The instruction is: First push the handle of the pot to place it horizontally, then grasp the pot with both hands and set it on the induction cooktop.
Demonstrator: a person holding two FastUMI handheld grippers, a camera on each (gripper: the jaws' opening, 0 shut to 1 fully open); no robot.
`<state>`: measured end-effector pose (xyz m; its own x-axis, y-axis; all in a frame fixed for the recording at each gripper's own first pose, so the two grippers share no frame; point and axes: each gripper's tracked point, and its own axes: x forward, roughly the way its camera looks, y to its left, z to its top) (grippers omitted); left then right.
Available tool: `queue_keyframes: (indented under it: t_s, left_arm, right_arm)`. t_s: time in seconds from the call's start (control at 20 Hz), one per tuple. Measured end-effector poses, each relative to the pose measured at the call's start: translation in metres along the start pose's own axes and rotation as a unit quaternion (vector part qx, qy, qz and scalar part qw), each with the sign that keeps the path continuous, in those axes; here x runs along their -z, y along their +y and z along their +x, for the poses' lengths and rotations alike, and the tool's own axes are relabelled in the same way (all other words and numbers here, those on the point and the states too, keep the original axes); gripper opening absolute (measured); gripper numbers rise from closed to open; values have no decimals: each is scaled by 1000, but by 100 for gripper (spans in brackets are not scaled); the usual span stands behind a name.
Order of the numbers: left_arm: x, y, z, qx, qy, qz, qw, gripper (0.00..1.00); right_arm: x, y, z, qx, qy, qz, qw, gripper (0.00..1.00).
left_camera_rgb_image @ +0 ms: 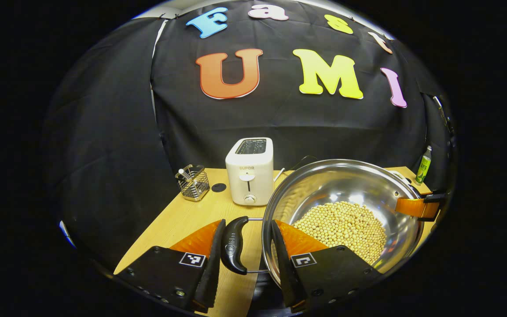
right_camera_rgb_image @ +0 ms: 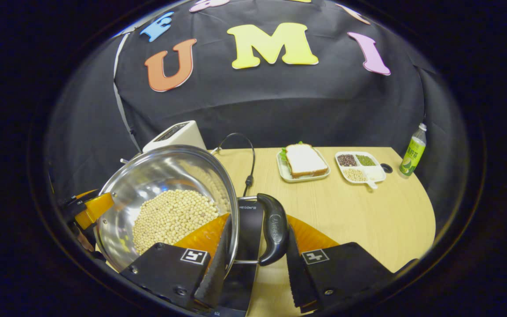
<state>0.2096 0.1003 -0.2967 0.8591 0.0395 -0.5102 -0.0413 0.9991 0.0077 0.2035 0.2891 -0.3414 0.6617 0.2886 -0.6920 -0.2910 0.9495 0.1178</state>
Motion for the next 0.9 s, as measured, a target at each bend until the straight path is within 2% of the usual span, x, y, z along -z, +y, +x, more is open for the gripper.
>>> queue_keyframes:
  t_s: [0.3,0.55,0.75,0.9]
  left_arm:
    - [21,3,16,6,15,-12,1000,56]
    - [31,3,28,14,15,4,1000,56]
    - [35,0,28,24,20,2,1000,57]
    - [34,0,28,31,14,-2,999,60]
  right_arm:
    - [13,-1,21,3,-1,-14,1000,63]
    - [22,-4,32,1,2,4,1000,63]
    - [23,-6,31,-8,-7,19,1000,66]
    - [17,-12,24,16,-46,-22,999,75]
